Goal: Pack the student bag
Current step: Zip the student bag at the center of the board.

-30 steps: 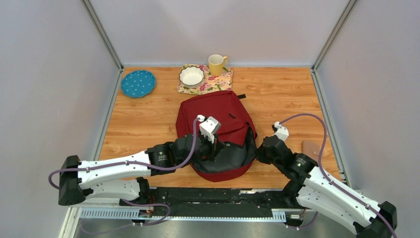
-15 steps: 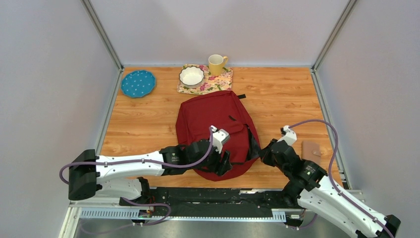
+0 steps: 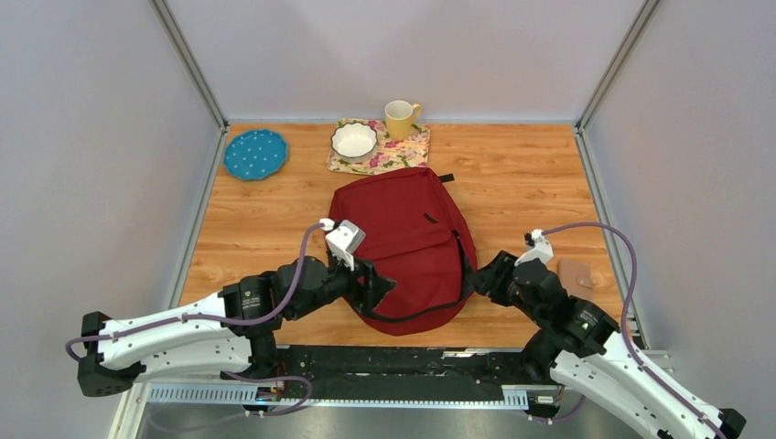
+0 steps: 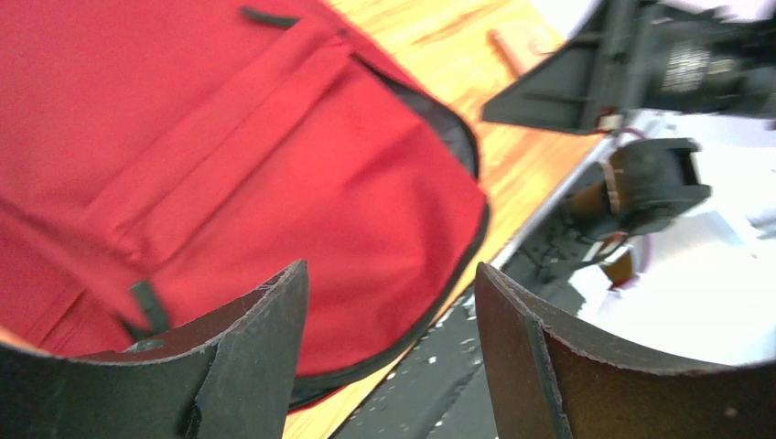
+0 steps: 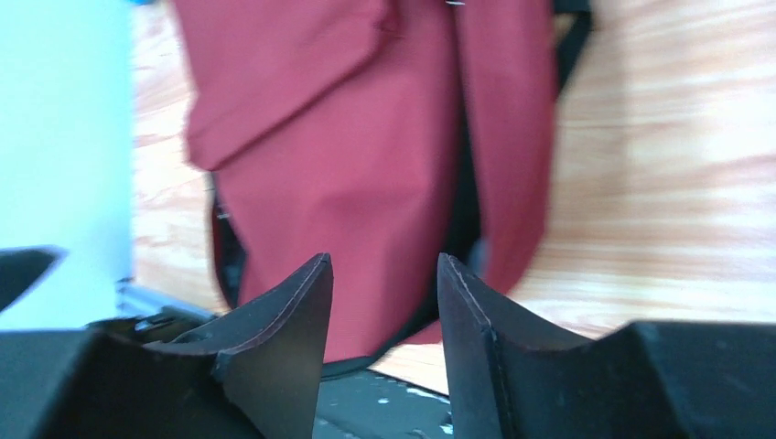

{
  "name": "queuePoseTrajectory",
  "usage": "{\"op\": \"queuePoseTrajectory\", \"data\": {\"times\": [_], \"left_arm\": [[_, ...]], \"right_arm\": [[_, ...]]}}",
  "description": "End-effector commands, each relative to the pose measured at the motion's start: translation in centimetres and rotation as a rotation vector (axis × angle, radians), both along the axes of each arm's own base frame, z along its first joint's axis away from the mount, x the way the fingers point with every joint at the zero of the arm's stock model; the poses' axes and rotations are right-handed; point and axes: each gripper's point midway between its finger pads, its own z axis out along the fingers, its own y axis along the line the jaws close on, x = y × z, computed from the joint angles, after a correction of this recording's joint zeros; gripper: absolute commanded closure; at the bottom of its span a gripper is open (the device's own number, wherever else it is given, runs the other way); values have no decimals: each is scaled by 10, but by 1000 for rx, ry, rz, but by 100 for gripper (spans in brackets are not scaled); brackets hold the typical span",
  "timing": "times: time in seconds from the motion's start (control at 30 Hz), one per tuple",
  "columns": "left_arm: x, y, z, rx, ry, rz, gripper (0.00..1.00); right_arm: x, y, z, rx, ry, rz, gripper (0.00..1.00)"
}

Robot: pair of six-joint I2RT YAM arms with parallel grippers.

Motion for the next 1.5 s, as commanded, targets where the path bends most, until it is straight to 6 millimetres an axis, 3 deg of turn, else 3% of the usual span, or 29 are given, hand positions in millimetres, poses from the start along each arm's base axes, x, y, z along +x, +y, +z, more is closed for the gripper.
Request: {"op": "queuePoseTrajectory", "data": {"times": [0.0,0.03,0.17,0.23,0.27,0.37,0.47,0.5,0.57,0.63,0.67,0.7,0.73,0.83,0.97,1.07,1.2,1.47], "left_arm": [[18,40,-38,169,-7,175,26],[20,46,-43,190,-1,197,26],[26,62,-46,208,-10,267,24],[26,68,-48,197,-11,285,22],[28,71,-49,195,-14,302,20],[29,77,-53,189,-6,305,18],[34,81,-61,201,25,299,16],[41,85,-66,209,42,322,16],[43,86,-72,226,84,297,15],[55,98,-81,239,127,342,15],[53,95,-84,225,156,315,15],[56,97,-88,211,166,319,14],[63,103,-90,195,180,348,14],[64,96,-100,133,231,296,13],[65,86,-112,69,301,236,14],[67,78,-115,27,320,203,14],[75,79,-118,-1,323,216,13],[88,88,-132,-80,365,274,13]], "right_arm": [[-2,53,56,231,-93,194,51],[-3,60,56,238,-75,220,55],[-7,85,12,153,119,299,62],[-1,79,-5,93,151,260,65],[0,71,-19,32,181,231,65],[19,37,-36,-159,153,98,64],[29,24,-27,-254,116,70,62],[29,30,-8,-213,79,101,62],[26,33,12,-176,26,136,58],[24,23,41,-126,-61,107,48],[22,13,45,-124,-71,74,45],[25,-1,48,-145,-96,13,37],[22,-10,51,-144,-112,-11,19],[14,-19,32,-168,-44,-32,17],[11,5,-7,-167,73,35,14],[17,24,-15,-125,83,78,14],[28,33,-30,-135,137,98,14],[48,25,-36,-148,141,79,35]]}}
